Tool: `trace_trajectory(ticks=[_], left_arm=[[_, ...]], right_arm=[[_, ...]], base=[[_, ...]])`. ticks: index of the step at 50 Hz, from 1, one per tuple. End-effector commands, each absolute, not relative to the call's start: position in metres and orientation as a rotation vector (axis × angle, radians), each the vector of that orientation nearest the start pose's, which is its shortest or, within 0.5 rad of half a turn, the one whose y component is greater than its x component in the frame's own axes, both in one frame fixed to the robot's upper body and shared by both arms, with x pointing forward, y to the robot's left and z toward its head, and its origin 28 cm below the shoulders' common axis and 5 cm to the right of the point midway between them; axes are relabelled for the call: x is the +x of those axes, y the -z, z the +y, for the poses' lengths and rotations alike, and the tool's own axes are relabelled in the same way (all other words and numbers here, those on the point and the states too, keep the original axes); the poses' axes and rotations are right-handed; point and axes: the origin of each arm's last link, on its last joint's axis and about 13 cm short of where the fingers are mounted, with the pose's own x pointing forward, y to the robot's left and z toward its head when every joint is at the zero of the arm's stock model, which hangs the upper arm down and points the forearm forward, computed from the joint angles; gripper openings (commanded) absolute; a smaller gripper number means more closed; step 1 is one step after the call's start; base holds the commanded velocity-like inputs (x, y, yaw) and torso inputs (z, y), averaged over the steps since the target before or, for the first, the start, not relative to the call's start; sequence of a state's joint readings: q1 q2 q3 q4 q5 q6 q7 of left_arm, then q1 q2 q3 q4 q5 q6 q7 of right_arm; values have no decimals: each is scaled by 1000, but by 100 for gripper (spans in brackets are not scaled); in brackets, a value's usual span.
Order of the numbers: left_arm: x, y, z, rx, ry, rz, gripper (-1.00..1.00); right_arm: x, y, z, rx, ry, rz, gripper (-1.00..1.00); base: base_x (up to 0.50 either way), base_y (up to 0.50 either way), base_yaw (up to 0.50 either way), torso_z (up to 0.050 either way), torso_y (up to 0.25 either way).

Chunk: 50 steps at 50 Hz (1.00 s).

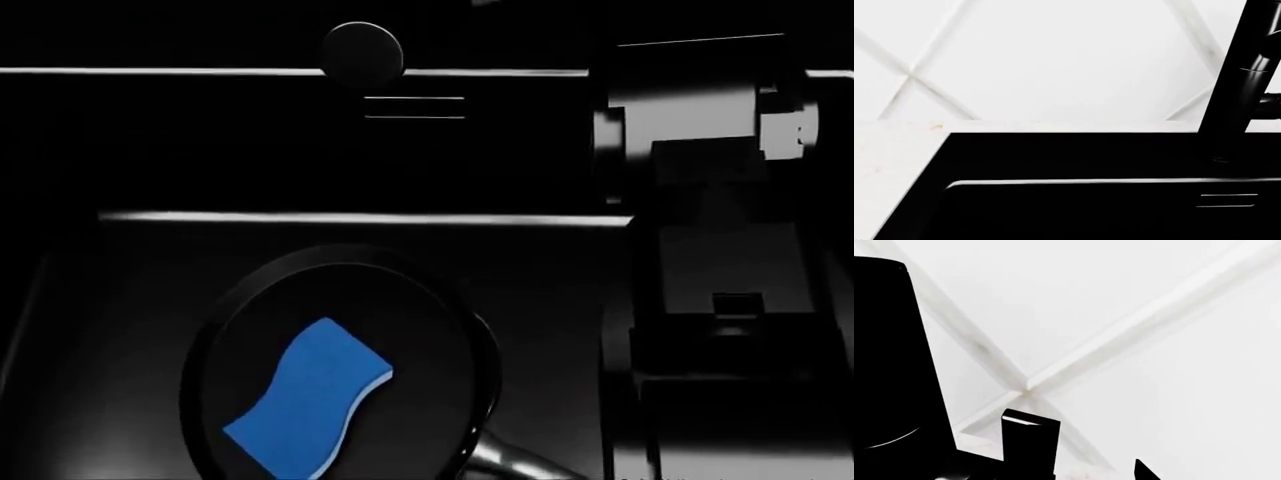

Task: Pick the pan and sponge and place them into the sink. Then turn on the water.

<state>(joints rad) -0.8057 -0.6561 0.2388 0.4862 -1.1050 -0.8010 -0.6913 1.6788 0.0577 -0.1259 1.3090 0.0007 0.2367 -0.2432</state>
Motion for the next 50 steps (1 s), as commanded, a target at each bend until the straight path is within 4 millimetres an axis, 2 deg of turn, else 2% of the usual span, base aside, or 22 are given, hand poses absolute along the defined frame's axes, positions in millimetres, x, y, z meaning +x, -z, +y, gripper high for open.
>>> trace_trajectory(ticks=[1, 16, 31, 34, 50], left_arm=[[257, -250, 244, -13, 35, -134, 100], [255, -255, 247, -12, 24, -147, 100], [252, -302, 255, 23, -3, -234, 100], [252, -307, 254, 26, -7, -244, 100], [253, -300, 253, 49, 7, -234, 100]], right_arm=[[435, -344, -120, -145, -195, -146, 100], [434, -353, -117, -148, -207, -171, 100], [435, -346, -116, -149, -203, -154, 100], [435, -343, -116, -161, -205, -144, 100], [434, -349, -119, -158, -193, -157, 100]], base=[[0, 0, 0, 6, -20], [0, 0, 0, 6, -19], [0, 0, 0, 6, -20], [0, 0, 0, 5, -19], [0, 0, 0, 5, -69]])
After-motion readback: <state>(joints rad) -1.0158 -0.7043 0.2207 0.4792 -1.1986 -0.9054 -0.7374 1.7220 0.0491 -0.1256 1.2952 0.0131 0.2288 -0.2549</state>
